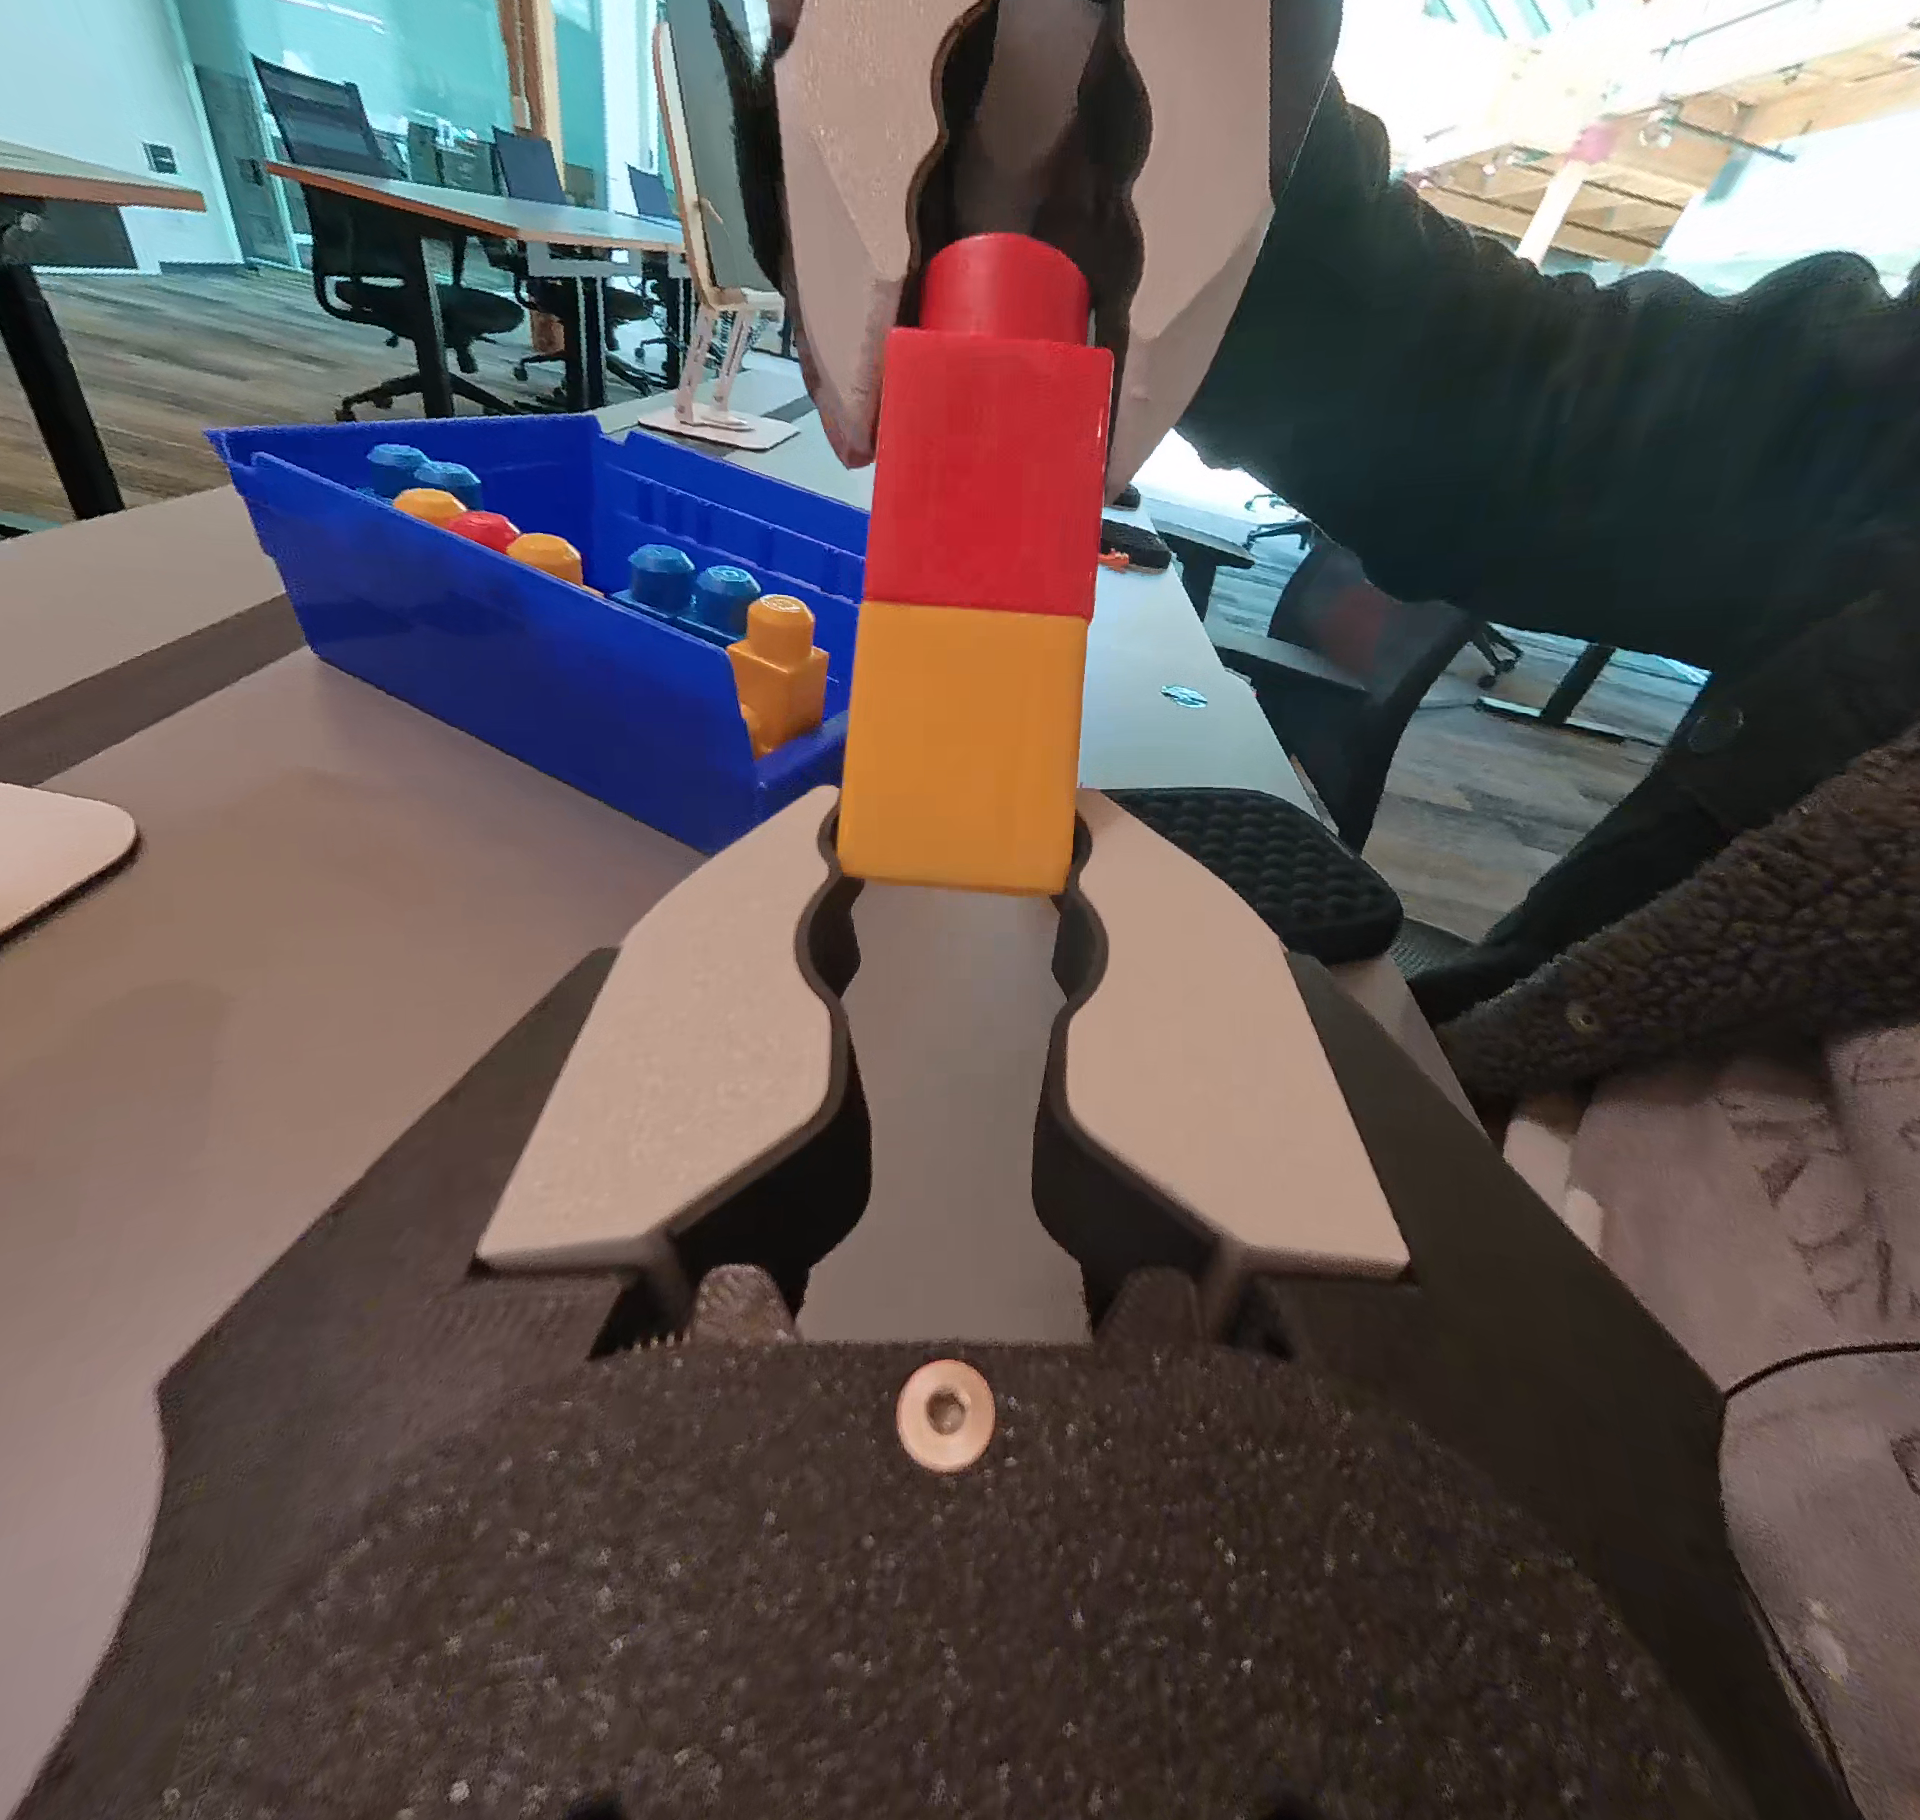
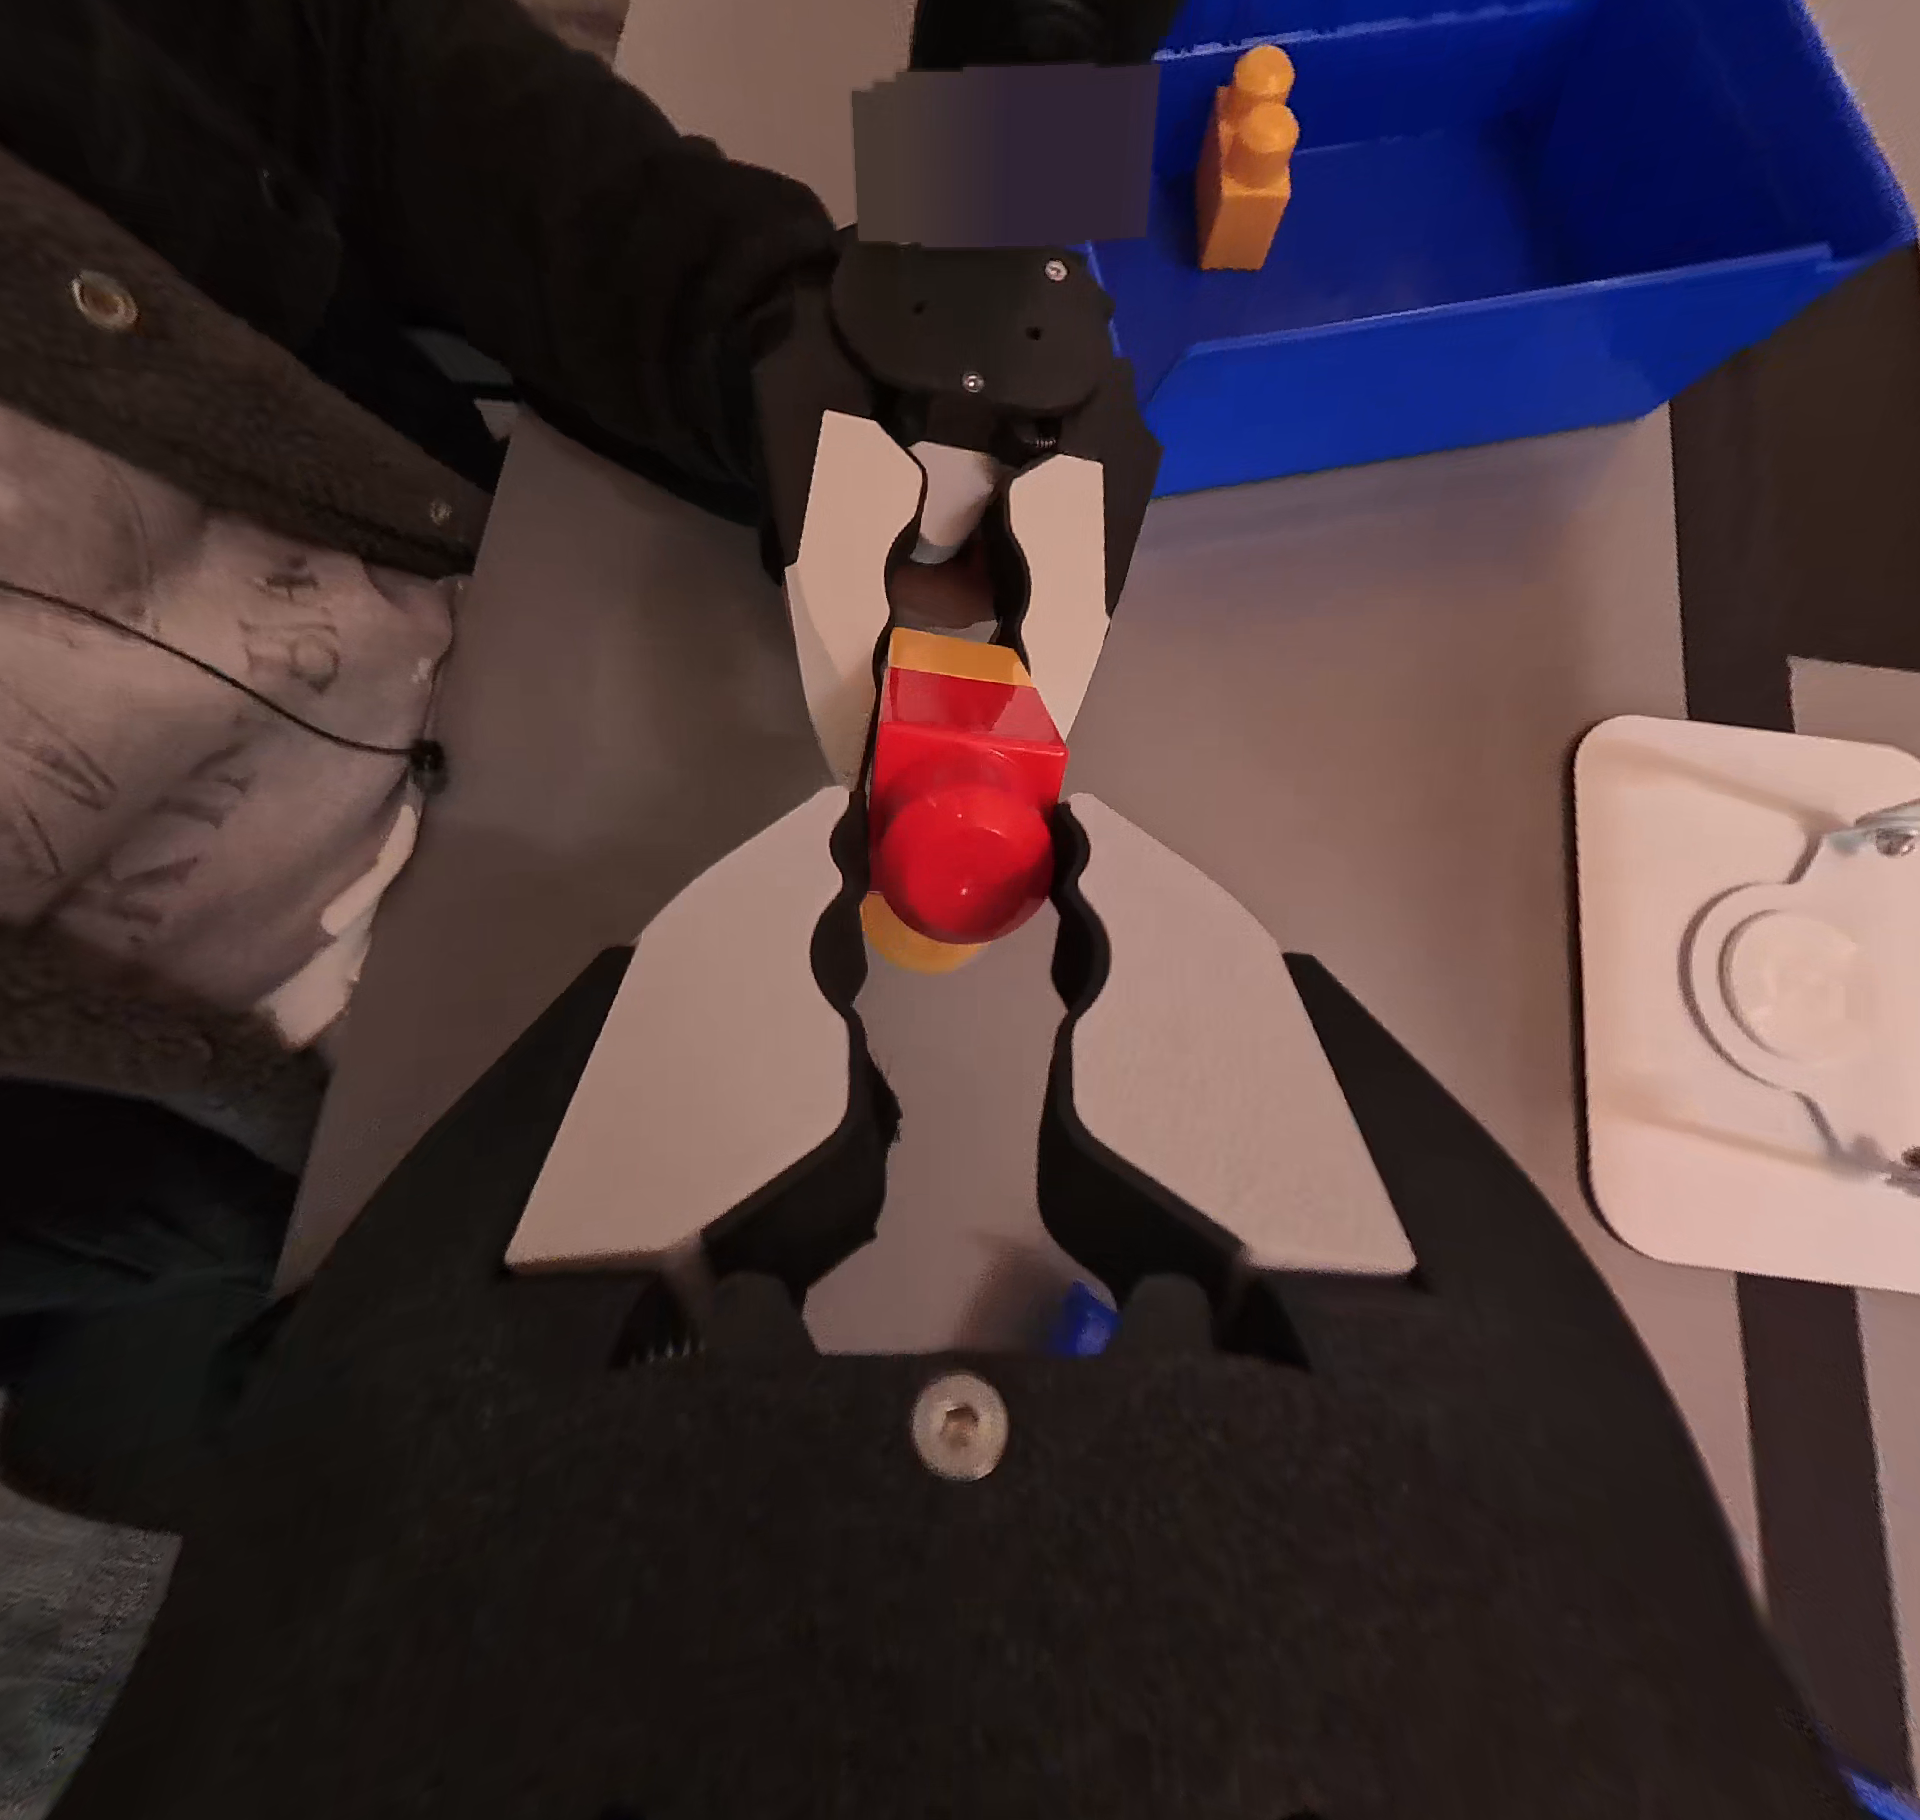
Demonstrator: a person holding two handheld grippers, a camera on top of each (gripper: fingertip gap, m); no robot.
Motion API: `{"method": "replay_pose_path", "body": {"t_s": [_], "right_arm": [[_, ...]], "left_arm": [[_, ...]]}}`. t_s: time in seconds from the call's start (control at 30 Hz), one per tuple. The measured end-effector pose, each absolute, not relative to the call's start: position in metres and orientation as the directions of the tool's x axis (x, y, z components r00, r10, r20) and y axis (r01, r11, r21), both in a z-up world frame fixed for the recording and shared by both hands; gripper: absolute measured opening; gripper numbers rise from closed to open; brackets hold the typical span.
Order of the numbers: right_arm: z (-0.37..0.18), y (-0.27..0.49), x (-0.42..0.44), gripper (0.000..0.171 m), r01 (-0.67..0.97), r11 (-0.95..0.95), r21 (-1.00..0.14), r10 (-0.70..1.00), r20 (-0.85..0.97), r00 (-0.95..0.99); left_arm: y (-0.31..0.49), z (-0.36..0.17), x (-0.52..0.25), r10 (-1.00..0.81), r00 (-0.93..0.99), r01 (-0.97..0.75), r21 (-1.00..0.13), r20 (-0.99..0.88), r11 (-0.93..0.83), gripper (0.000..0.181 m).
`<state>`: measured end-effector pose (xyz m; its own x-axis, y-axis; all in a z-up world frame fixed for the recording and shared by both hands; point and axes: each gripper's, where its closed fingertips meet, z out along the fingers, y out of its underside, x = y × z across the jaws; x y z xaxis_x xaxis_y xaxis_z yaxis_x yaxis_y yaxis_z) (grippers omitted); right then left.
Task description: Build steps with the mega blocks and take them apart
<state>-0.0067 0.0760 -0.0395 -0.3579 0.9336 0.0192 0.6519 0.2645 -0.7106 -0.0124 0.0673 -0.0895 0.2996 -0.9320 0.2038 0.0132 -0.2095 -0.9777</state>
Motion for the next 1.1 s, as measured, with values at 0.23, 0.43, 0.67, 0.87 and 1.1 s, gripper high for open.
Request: {"method": "replay_pose_path", "body": {"t_s": [0.23,0.43,0.67,0.87,1.1], "right_arm": [[-0.051,0.075,0.001,0.033,0.675,0.349,-0.65,0.912,0.07,-0.404],[-0.057,0.081,0.003,0.033,0.734,0.184,-0.653,0.96,-0.04,-0.277],[-0.063,0.083,0.007,0.033,0.747,0.141,-0.65,0.967,-0.069,-0.244],[-0.069,0.081,0.009,0.033,0.745,0.209,-0.633,0.957,-0.023,-0.288],[-0.071,0.08,0.011,0.033,0.743,0.222,-0.632,0.954,-0.016,-0.299]], "left_arm": [[0.064,-0.098,-0.008,-0.937,0.278,-0.032,-0.973,0.211,-0.229,0.036],[0.073,-0.104,-0.009,-0.913,0.391,-0.093,-0.982,0.117,-0.166,0.036],[0.077,-0.109,-0.008,-0.896,0.442,-0.157,-0.98,0.039,-0.12,0.036],[0.075,-0.114,-0.007,-0.907,0.417,-0.171,-0.976,0.051,-0.134,0.036],[0.073,-0.116,-0.005,-0.913,0.403,-0.176,-0.974,0.062,-0.144,0.036]]}}
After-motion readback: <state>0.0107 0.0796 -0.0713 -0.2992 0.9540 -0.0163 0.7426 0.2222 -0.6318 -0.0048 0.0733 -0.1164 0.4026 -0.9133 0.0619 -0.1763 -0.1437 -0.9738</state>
